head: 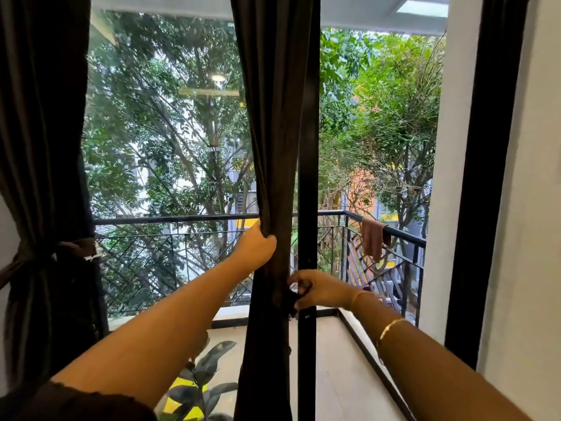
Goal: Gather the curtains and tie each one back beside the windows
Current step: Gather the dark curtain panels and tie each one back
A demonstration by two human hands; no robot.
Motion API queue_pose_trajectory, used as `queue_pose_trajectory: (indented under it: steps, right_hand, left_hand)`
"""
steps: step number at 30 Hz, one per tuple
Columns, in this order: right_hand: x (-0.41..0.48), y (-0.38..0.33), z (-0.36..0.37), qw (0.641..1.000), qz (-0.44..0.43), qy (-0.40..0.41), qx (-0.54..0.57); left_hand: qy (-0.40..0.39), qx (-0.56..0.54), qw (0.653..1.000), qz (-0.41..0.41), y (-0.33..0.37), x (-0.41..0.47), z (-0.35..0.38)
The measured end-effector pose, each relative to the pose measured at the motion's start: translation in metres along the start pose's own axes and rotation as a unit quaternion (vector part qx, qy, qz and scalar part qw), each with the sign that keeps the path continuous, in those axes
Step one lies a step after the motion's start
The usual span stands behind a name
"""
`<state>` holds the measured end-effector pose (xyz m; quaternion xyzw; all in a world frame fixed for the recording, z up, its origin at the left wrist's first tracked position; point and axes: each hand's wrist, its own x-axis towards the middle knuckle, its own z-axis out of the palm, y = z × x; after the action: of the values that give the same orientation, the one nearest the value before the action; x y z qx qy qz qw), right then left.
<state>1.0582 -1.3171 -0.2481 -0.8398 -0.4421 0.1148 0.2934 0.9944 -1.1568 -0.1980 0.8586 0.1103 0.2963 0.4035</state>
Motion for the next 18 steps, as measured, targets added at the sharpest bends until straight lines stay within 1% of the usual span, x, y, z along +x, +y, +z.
queue_pose_trajectory:
  steps: [3, 5, 8, 10, 12, 13, 15, 17, 18]
  right_hand:
    - [0.008, 0.011, 0.017, 0.999, 0.011, 0.029, -0.043]
    - [0.013, 0.019, 0.020, 0.994, 0.029, 0.086, -0.066]
    - [0.015, 0.025, 0.014, 0.976, 0.078, 0.201, 0.009]
    - [0.018, 0.026, 0.004, 0.958, 0.091, 0.267, 0.052]
    - [0.024, 0.025, -0.004, 0.949, 0.080, 0.294, 0.087]
    - [0.027, 0.021, -0.008, 0.944, 0.071, 0.296, 0.125]
    - [0.030, 0.011, -0.009, 0.923, 0.051, 0.285, 0.252]
    - [0.032, 0.000, -0.005, 0.883, 0.038, 0.253, 0.394]
    - [0.033, -0.004, -0.001, 0.865, 0.035, 0.227, 0.446]
  left_hand:
    - [-0.022, -0.021, 1.000, 0.007, 0.000, -0.001, 0.002]
    - [-0.027, -0.036, 0.999, 0.011, 0.001, -0.004, 0.002]
    - [-0.012, -0.043, 0.999, 0.017, 0.002, -0.007, 0.001]
    - [0.003, -0.044, 0.999, 0.020, 0.002, -0.009, -0.001]
    - [-0.004, -0.054, 0.998, 0.031, 0.002, -0.012, -0.003]
    - [-0.013, -0.065, 0.997, 0.041, 0.002, -0.014, -0.003]
    - [-0.029, -0.081, 0.995, 0.050, 0.003, -0.018, -0.002]
    - [-0.044, -0.102, 0.993, 0.045, 0.004, -0.021, 0.000]
    - [-0.058, -0.116, 0.991, 0.039, 0.004, -0.021, 0.002]
